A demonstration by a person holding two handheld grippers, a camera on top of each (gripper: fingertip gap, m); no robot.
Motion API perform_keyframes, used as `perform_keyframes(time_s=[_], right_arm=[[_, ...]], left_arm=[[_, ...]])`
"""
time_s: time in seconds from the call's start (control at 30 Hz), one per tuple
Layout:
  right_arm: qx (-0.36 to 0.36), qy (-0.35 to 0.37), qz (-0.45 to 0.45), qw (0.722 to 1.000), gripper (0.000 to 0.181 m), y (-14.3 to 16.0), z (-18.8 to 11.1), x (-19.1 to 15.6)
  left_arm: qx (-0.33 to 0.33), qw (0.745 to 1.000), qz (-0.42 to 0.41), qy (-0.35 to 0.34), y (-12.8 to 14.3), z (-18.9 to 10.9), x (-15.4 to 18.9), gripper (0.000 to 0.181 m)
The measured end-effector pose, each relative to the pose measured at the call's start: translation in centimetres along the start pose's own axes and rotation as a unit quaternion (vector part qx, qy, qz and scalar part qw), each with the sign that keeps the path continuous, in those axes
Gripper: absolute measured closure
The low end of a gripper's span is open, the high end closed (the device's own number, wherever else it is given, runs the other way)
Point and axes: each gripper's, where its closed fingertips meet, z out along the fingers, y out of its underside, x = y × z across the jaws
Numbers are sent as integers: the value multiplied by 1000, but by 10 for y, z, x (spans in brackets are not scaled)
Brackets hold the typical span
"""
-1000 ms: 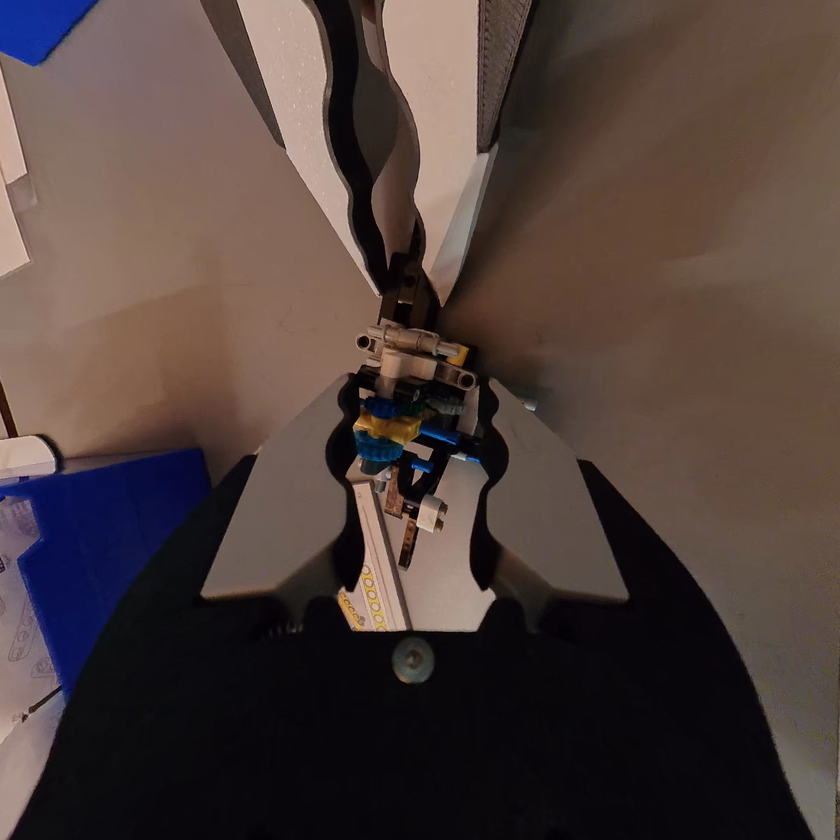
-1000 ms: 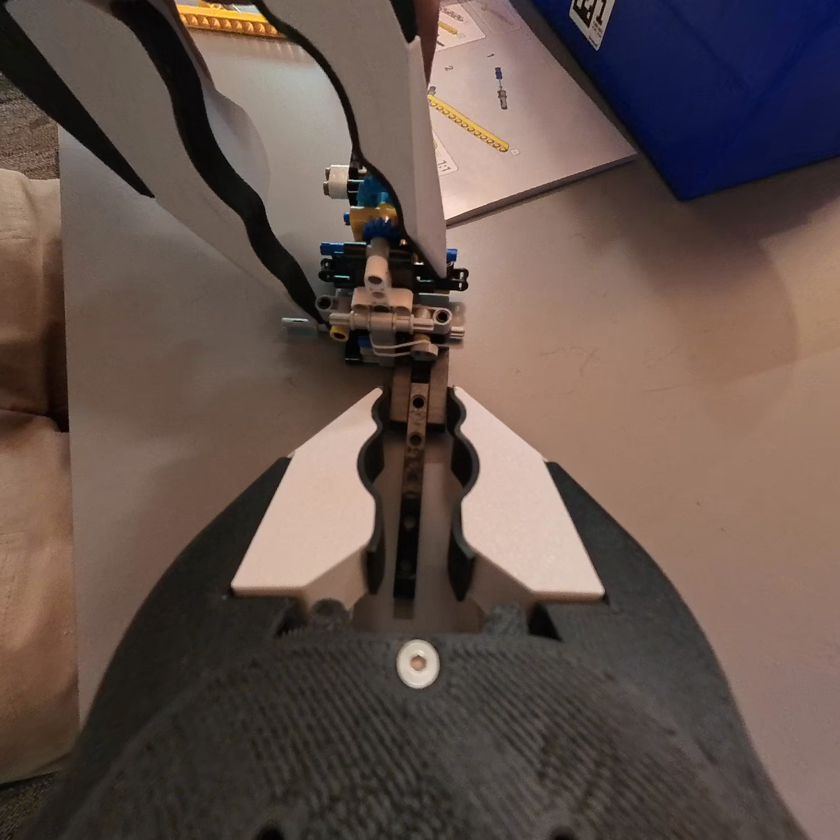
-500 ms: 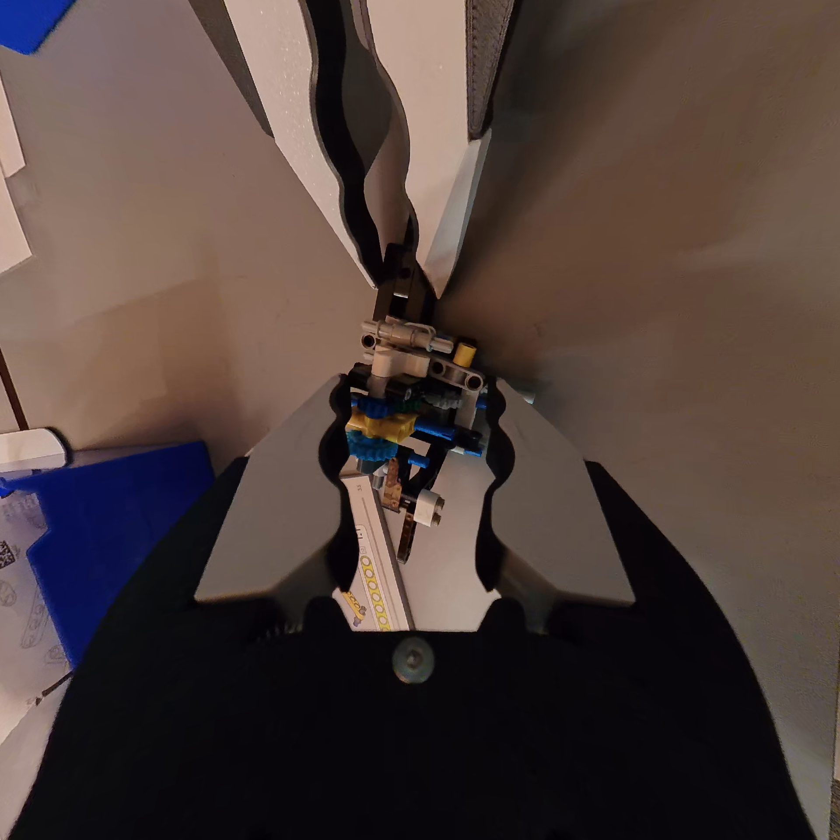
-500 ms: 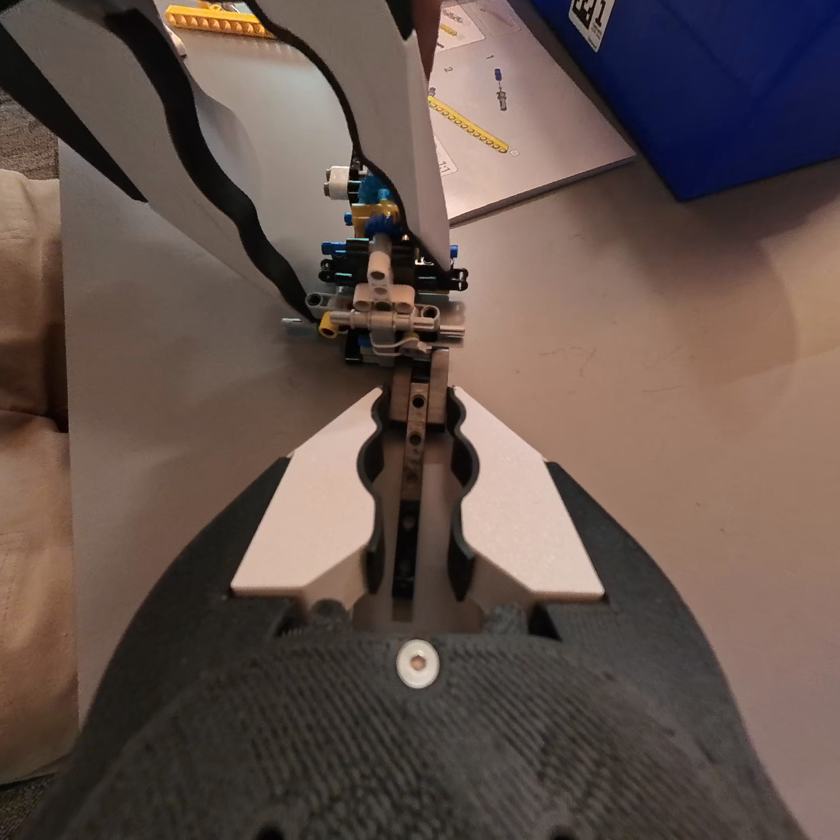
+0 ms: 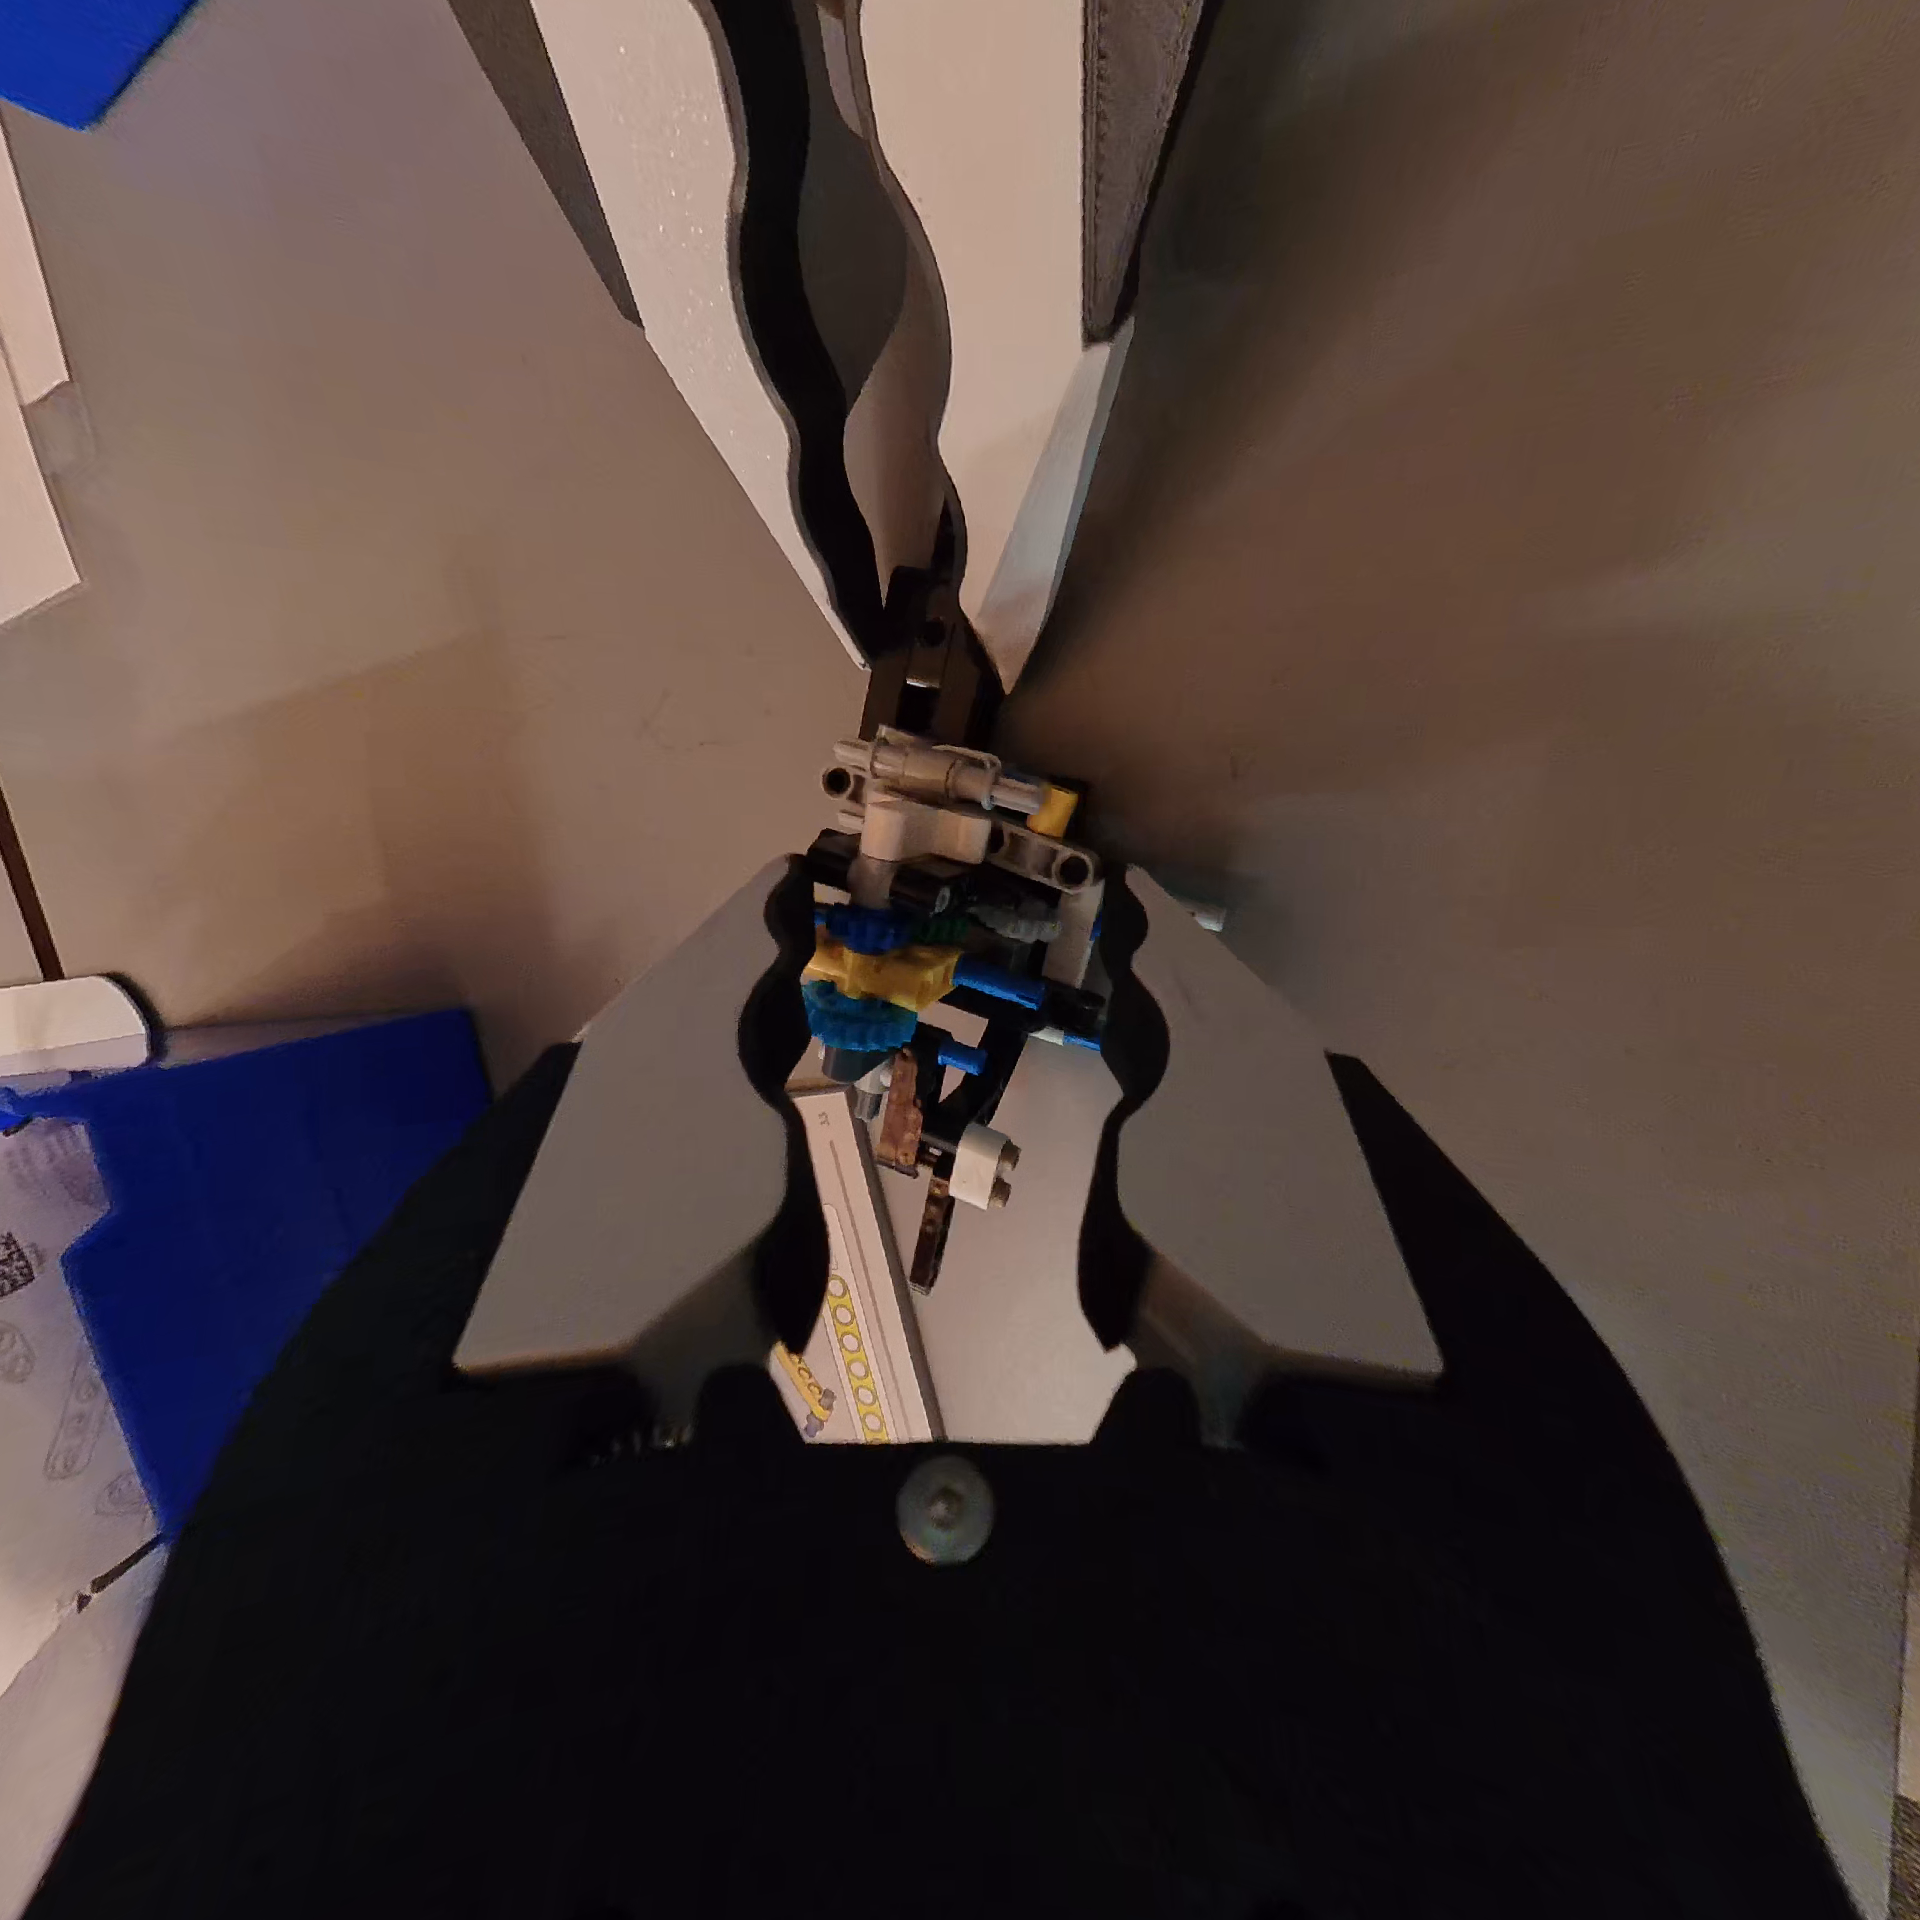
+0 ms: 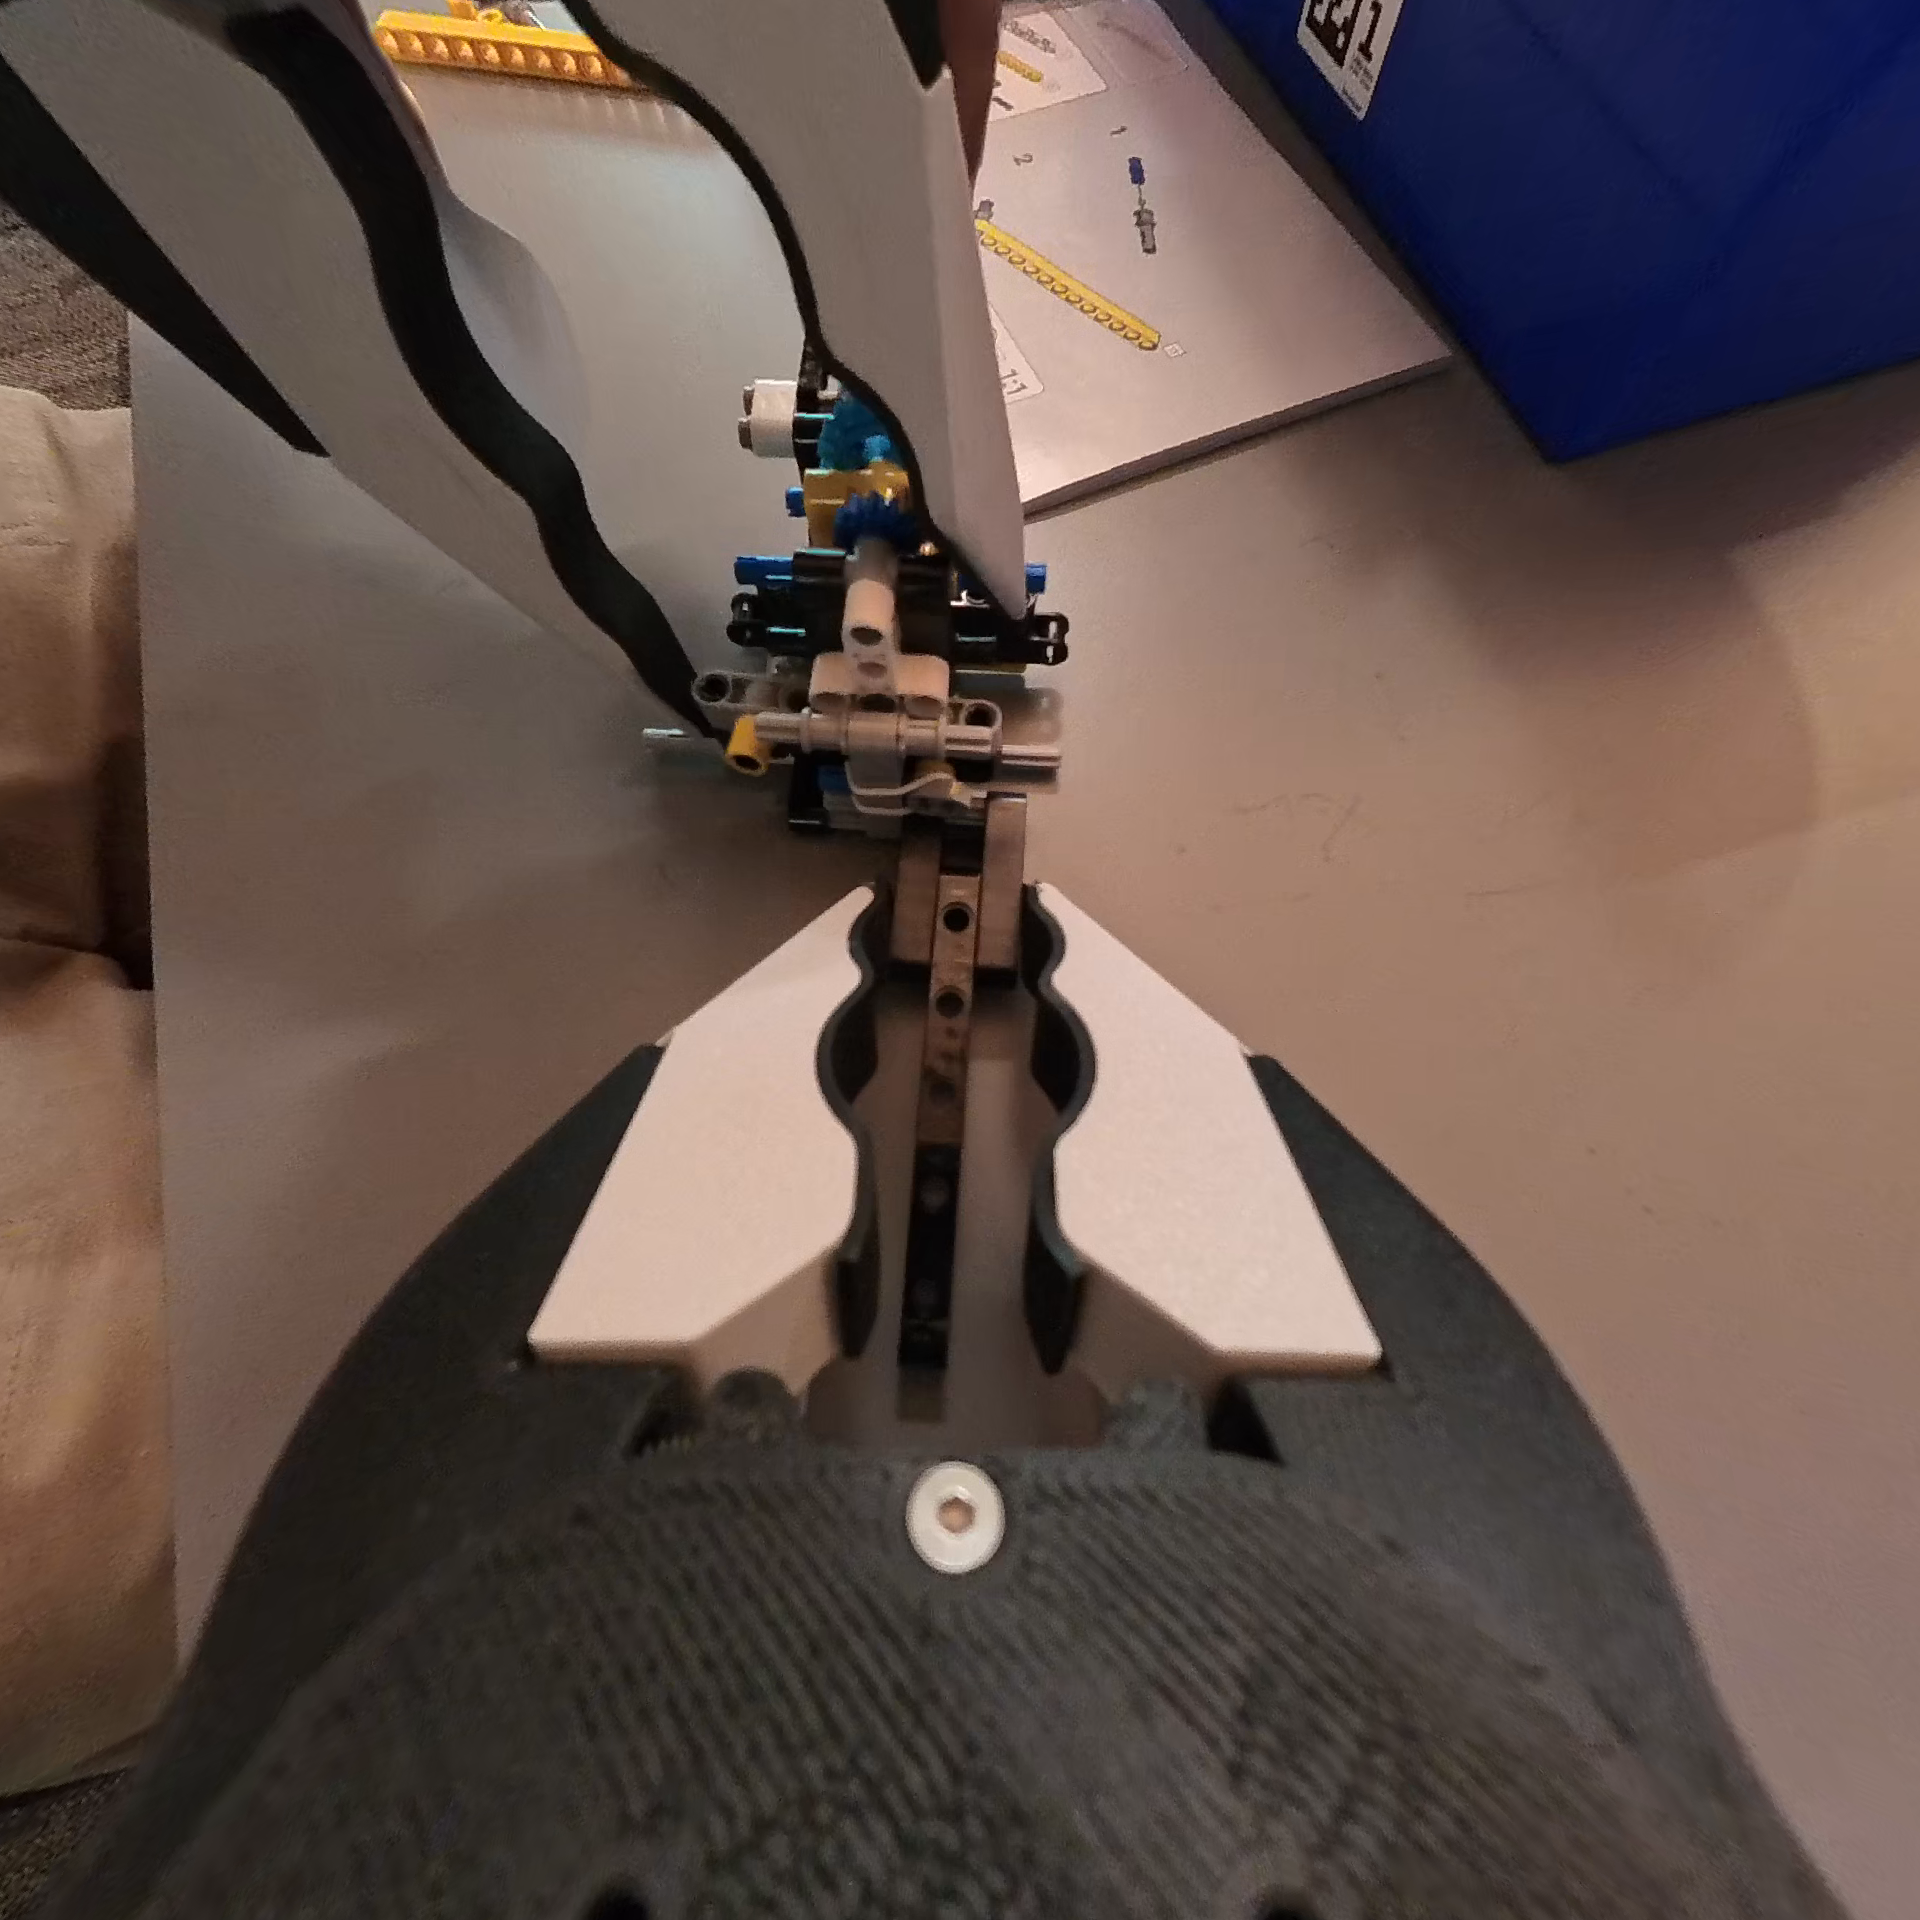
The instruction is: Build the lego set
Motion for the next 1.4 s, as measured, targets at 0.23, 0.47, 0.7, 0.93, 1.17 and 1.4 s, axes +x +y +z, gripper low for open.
perform_keyframes(time_s=[0.23,0.47,0.7,0.93,1.17,1.4], right_arm=[[-1,1,0,1000,158,0,0,0],[-1,1,1,1000,158,0,0,1],[0,1,1,1000,158,0,1,0],[0,2,0,1000,158,0,1,1],[3,9,-1,1000,158,-1,-1,3],[4,12,2,1000,157,0,-2,4]], left_arm=[[6,1000,-8,-1,-1,1,-1,129],[2,1000,3,-6,0,2,-2,128],[-8,1000,8,-9,2,3,0,123],[-13,1000,7,-13,4,2,0,121],[-12,999,-11,-29,8,-5,-5,119],[6,998,-44,-47,11,-23,-8,116]])
